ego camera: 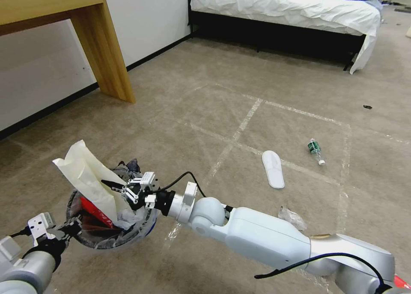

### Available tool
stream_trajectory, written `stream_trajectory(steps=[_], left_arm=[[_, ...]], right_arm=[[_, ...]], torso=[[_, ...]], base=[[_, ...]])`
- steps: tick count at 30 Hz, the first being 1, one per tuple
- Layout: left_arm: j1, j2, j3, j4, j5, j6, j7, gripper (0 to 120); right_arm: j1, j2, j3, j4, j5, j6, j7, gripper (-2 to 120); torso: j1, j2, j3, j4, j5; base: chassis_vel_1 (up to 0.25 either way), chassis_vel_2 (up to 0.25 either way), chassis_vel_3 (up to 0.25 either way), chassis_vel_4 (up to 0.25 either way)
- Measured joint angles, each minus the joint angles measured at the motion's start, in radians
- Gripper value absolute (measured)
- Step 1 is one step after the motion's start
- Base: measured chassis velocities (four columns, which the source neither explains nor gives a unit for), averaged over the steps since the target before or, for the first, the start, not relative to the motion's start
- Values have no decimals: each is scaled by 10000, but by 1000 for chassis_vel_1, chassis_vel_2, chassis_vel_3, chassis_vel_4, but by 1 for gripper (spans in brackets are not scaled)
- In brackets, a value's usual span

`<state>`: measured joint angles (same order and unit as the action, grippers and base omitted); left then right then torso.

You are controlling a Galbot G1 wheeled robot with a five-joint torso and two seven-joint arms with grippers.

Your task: Pick up the trash bin and place the garbage on the floor into it.

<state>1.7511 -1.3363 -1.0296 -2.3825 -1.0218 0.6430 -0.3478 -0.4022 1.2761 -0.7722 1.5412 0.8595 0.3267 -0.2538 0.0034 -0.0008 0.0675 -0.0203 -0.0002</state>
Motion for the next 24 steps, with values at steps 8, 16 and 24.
stream_trajectory(steps=[8,16,24], left_arm=[[34,-19,-1,-35,-5,2,0,1],[25,36,-21,-31,-12,2,0,1],[19,42,-20,-1,-13,2,0,1]], right_arm=[[75,-28,-34,-229,-449,123,39,0],[4,-339,-20,2,-567,123,64,26],[-46,-574,68,149,-620,123,66,52]], torso=[[0,0,0,0,0],[0,0,0,0,0],[0,0,0,-1,0]], base=[[0,0,0,0],[0,0,0,0],[0,0,0,0]])
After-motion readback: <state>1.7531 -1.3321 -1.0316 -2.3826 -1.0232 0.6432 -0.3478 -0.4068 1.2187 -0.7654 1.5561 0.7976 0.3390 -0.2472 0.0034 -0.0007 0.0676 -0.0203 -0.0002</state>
